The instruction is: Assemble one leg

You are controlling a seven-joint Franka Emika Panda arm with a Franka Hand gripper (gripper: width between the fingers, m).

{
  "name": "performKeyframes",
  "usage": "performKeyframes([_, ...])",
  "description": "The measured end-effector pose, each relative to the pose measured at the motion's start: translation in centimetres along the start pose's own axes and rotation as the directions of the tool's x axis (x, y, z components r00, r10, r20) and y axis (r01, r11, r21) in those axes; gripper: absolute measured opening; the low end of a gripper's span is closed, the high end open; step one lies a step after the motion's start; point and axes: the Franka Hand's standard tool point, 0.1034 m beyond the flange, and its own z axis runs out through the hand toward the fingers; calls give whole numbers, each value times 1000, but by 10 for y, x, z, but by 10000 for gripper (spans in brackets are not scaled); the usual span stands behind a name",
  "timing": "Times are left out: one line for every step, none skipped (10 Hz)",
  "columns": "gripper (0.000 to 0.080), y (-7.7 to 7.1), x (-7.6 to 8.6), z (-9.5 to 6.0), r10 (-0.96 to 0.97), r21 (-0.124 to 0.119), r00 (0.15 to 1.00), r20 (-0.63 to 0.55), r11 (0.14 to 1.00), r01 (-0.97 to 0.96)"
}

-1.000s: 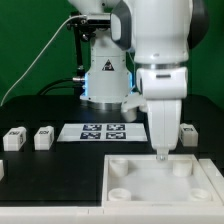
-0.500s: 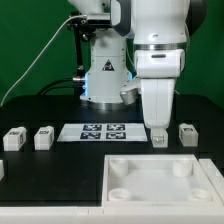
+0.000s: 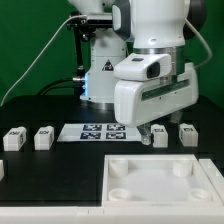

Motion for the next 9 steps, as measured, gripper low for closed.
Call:
performKeyframes([649, -9, 4, 0, 103, 5, 995, -2, 995, -103])
performKeyframes([649, -19, 8, 1, 262, 14, 965, -5, 965, -262])
performKeyframes([649, -31, 13, 2, 391, 22, 921, -1, 920, -390])
performKeyframes([649, -44, 17, 3, 529, 34, 849, 8, 848, -528])
performKeyframes([649, -54, 20, 6, 591, 41, 806, 17, 805, -592])
performKeyframes([649, -56, 20, 7, 570, 41, 822, 19, 821, -570])
performKeyframes([649, -55, 19, 7, 571, 40, 821, 23, 820, -571])
performKeyframes([649, -55, 17, 7, 568, 35, 821, 53, 821, -570])
performKeyframes([649, -55, 19, 7, 568, 37, 822, 46, 821, -569])
